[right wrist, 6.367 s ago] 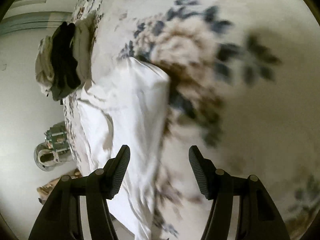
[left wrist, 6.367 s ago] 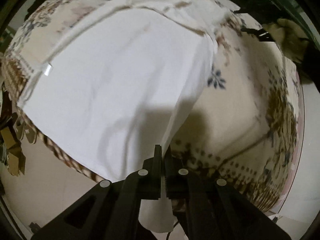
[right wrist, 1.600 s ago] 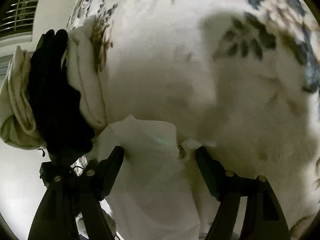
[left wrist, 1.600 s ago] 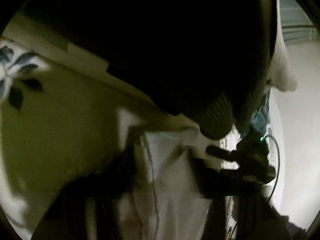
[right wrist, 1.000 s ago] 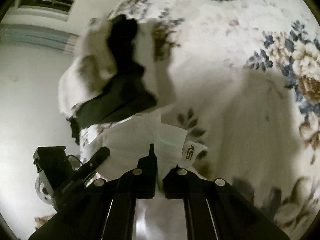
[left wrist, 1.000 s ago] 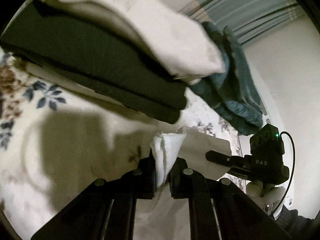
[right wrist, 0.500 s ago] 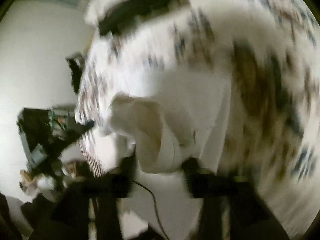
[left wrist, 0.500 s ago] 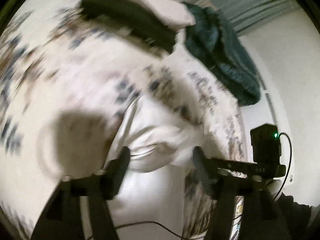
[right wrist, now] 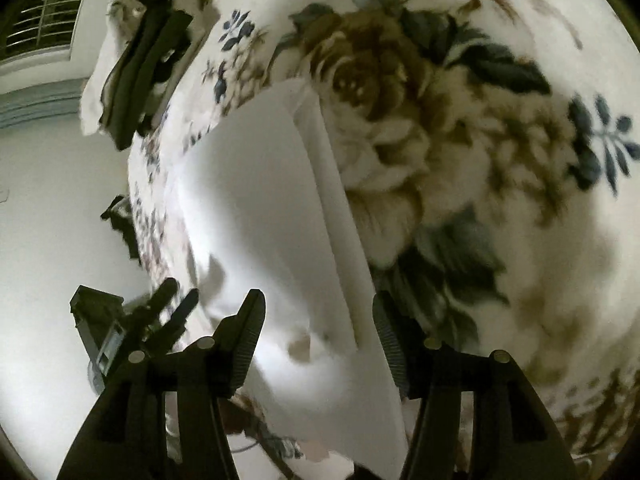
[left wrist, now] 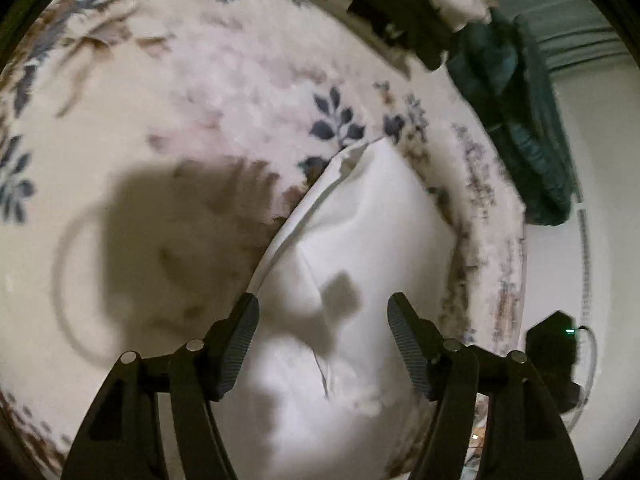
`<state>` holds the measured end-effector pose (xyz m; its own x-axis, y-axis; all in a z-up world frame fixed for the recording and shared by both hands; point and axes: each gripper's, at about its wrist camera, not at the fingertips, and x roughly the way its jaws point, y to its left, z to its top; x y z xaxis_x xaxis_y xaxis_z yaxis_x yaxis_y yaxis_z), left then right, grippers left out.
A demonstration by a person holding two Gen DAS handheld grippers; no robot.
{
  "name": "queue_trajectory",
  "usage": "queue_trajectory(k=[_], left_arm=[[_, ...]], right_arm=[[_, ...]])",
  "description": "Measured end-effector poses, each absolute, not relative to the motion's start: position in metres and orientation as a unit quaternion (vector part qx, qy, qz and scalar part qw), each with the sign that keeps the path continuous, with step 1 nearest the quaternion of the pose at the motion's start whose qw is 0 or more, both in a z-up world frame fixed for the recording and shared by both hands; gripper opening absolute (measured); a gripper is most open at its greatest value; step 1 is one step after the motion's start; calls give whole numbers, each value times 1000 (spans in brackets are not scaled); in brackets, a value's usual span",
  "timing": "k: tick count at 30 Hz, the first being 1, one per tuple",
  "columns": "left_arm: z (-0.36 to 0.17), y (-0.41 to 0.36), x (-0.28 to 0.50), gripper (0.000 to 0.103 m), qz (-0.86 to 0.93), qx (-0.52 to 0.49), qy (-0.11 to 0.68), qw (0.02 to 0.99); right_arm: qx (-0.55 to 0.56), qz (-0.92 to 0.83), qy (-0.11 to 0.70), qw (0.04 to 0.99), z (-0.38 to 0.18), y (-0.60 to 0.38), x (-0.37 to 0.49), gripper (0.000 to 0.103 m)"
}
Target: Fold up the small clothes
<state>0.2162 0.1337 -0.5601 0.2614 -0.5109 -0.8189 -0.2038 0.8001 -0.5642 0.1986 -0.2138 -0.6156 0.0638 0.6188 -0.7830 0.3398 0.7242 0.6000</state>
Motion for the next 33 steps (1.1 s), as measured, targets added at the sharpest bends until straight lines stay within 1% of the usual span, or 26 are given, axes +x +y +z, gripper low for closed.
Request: queue_trajectory(k=[1,2,3,4,5,6,8,9,11,12,13,14,15,16,17,18,20,24,26,32,33], left_arm=[[-564,128,218,52,-103,-283,602,739],[-567,121,218,23,-101,-259,605,746],[-568,119,216,4,-104,-250,607,747],[-569,117,212,4,-104,-238,612,747],[-569,117,207,4,-105,-230,612,749],[-568,118,203,4,-101,-223,612,752],[-570,123,194,5,-100,-221,619,747],[-570,126,190,9,-100,-225,622,743],[-567,129,179,9,-102,-220,630,737],[-565,130,175,10,-104,-221,636,732],[-565,131,170,13,-99,-218,643,728],[-562,133,160,22,-96,-213,648,725],[-560,134,156,26,-98,-214,649,723],[-558,138,148,36,-99,-218,650,721],[-554,144,137,49,-100,-229,648,720],[-552,147,132,58,-102,-237,646,719],[-549,162,111,61,-106,-266,645,708],[-560,176,78,61,-111,-298,659,682],[-577,179,60,61,-106,-302,676,664],[-612,169,39,61,-117,-329,704,619],[-611,167,38,59,-115,-332,701,620]], right_arm=[[353,102,679,636,-621,-210,205,58],[348,93,688,630,-627,-204,207,58],[345,89,694,625,-629,-196,207,55],[334,89,702,623,-634,-188,205,40],[320,86,710,622,-638,-183,205,28],[301,81,720,620,-641,-177,203,10],[243,63,735,629,-641,-167,198,9],[219,61,738,635,-639,-164,196,9],[182,63,745,639,-634,-158,193,9],[171,67,747,639,-632,-156,192,9],[166,71,749,637,-628,-155,190,14],[164,73,752,635,-626,-154,189,19],[164,73,757,629,-624,-154,189,33],[177,74,762,618,-622,-158,185,50],[192,77,763,613,-619,-159,180,57],[207,82,761,609,-616,-163,173,63],[228,89,766,594,-613,-171,154,64],[265,84,785,553,-625,-184,105,64],[283,78,795,531,-637,-189,70,64],[354,73,792,491,-680,-194,13,64],[364,74,792,485,-684,-196,9,64]])
